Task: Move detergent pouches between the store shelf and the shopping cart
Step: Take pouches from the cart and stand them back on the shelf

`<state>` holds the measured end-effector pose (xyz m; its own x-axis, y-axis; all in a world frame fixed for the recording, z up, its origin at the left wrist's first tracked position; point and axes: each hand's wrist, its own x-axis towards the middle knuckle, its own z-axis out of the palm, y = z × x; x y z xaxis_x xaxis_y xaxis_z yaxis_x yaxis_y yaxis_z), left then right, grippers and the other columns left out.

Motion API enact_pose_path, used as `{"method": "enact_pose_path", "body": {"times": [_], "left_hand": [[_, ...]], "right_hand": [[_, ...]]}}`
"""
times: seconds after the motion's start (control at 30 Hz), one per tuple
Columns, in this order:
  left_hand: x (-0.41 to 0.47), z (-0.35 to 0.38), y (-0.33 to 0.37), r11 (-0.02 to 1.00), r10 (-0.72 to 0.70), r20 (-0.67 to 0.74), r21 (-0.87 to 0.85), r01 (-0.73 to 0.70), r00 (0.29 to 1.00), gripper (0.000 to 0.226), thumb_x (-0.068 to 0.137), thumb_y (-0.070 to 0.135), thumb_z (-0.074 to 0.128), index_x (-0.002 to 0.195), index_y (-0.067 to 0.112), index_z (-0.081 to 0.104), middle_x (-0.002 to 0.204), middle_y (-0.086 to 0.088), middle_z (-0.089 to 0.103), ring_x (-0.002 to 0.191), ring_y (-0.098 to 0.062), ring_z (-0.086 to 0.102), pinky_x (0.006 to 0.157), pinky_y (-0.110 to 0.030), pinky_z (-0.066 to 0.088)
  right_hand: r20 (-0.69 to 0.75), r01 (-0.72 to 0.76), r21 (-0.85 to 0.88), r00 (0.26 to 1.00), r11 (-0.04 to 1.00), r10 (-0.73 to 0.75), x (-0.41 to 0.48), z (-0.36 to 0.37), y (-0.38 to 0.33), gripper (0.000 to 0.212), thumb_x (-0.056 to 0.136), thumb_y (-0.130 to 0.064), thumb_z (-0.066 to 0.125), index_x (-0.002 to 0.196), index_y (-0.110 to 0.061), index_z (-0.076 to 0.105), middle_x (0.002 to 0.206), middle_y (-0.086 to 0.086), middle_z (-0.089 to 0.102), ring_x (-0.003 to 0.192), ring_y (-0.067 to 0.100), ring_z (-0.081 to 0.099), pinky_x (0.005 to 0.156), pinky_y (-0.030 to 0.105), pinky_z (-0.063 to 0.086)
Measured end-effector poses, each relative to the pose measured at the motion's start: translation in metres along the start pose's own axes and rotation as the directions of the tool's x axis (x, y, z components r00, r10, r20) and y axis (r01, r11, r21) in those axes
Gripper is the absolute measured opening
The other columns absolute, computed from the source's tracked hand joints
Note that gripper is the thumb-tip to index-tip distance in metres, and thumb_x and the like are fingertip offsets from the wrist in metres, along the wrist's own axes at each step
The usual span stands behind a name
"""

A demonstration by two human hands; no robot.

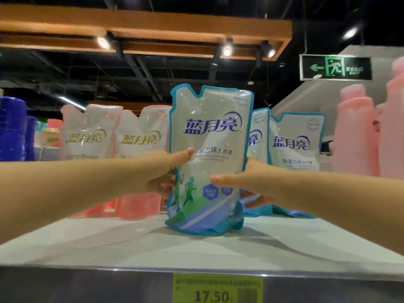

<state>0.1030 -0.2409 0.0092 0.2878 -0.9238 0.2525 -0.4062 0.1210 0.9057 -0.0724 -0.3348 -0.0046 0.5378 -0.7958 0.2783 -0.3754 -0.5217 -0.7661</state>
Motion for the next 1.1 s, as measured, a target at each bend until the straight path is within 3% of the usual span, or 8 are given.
{"method": "enact_pose_path", "body": {"times": [0.1,0.17,0.33,0.5,0.67,0.83,1.0,1.1], "left_hand": [[-0.012,0.005,-0.014,0.997,-0.02,0.104,0.074,0.013,0.994,0.06,0.053,0.049,0.069,0.109,0.032,0.055,0.1,0.005,0.072,0.094,-0.015,0.068,0.071,-0.037,0.057],[-0.01,0.008,-0.024,0.99,-0.033,0.12,0.141,0.016,0.992,0.086,0.044,0.048,0.079,0.124,0.037,0.049,0.108,0.01,0.07,0.101,-0.014,0.066,0.085,-0.038,0.055],[0.004,0.007,-0.031,0.982,-0.092,0.041,0.167,0.084,0.995,0.099,0.042,0.04,0.079,0.133,0.03,0.042,0.111,0.006,0.066,0.101,-0.018,0.062,0.093,-0.042,0.051],[0.017,0.002,-0.033,0.96,-0.146,0.003,0.242,0.141,0.989,0.053,0.062,0.038,0.077,0.106,0.027,0.048,0.094,0.006,0.063,0.085,-0.012,0.061,0.074,-0.029,0.053],[0.022,0.0,-0.035,0.964,-0.168,-0.002,0.208,0.165,0.986,0.045,0.059,0.037,0.076,0.093,0.024,0.05,0.097,-0.001,0.065,0.091,-0.02,0.063,0.087,-0.038,0.052],[0.019,-0.003,-0.036,0.944,-0.147,-0.005,0.299,0.142,0.989,0.095,0.026,0.055,0.077,0.112,0.021,0.052,0.109,-0.008,0.068,0.103,-0.027,0.063,0.095,-0.041,0.05],[0.014,-0.002,-0.036,0.932,-0.141,-0.021,0.334,0.14,0.99,0.093,0.028,0.058,0.074,0.11,0.02,0.055,0.108,-0.016,0.068,0.097,-0.028,0.064,0.095,-0.043,0.05],[0.006,-0.001,-0.032,0.933,-0.177,-0.03,0.314,0.178,0.984,0.092,0.03,0.056,0.075,0.109,0.011,0.059,0.093,-0.019,0.068,0.08,-0.025,0.058,0.082,-0.035,0.053]], "right_hand": [[0.103,-0.053,-0.111,0.993,0.992,0.065,-0.01,0.008,0.009,0.086,0.048,-0.055,0.083,0.121,-0.026,0.047,0.114,-0.001,0.062,0.099,0.017,0.063,0.076,0.032,0.058],[0.057,-0.05,-0.154,0.997,0.987,0.059,-0.005,0.015,0.011,0.095,0.038,-0.059,0.081,0.121,-0.026,0.048,0.115,0.0,0.061,0.099,0.017,0.063,0.077,0.032,0.059],[0.044,-0.065,-0.141,0.996,0.988,0.072,0.006,0.026,0.004,0.088,0.058,-0.045,0.084,0.128,-0.017,0.04,0.118,0.002,0.056,0.102,0.02,0.062,0.075,0.035,0.06],[0.029,-0.08,-0.125,0.996,0.989,0.084,0.018,0.033,0.002,0.091,0.064,-0.044,0.082,0.135,-0.016,0.032,0.124,0.0,0.05,0.109,0.019,0.057,0.077,0.032,0.059],[0.032,-0.087,-0.144,0.995,0.986,0.092,0.026,0.036,0.001,0.092,0.066,-0.045,0.081,0.136,-0.016,0.031,0.128,0.001,0.048,0.114,0.02,0.053,0.076,0.03,0.058],[0.038,-0.094,-0.15,0.994,0.984,0.101,0.026,0.037,-0.001,0.089,0.066,-0.045,0.081,0.134,-0.015,0.032,0.123,0.001,0.051,0.108,0.02,0.057,0.074,0.029,0.059],[0.026,-0.088,-0.149,0.995,0.985,0.093,0.023,0.038,-0.001,0.09,0.066,-0.046,0.08,0.134,-0.015,0.032,0.126,0.001,0.049,0.111,0.02,0.056,0.079,0.032,0.058],[0.03,-0.106,-0.195,0.993,0.975,0.113,0.02,0.033,-0.001,0.088,0.064,-0.051,0.079,0.132,-0.017,0.036,0.126,0.002,0.051,0.11,0.02,0.058,0.081,0.03,0.058]]}}
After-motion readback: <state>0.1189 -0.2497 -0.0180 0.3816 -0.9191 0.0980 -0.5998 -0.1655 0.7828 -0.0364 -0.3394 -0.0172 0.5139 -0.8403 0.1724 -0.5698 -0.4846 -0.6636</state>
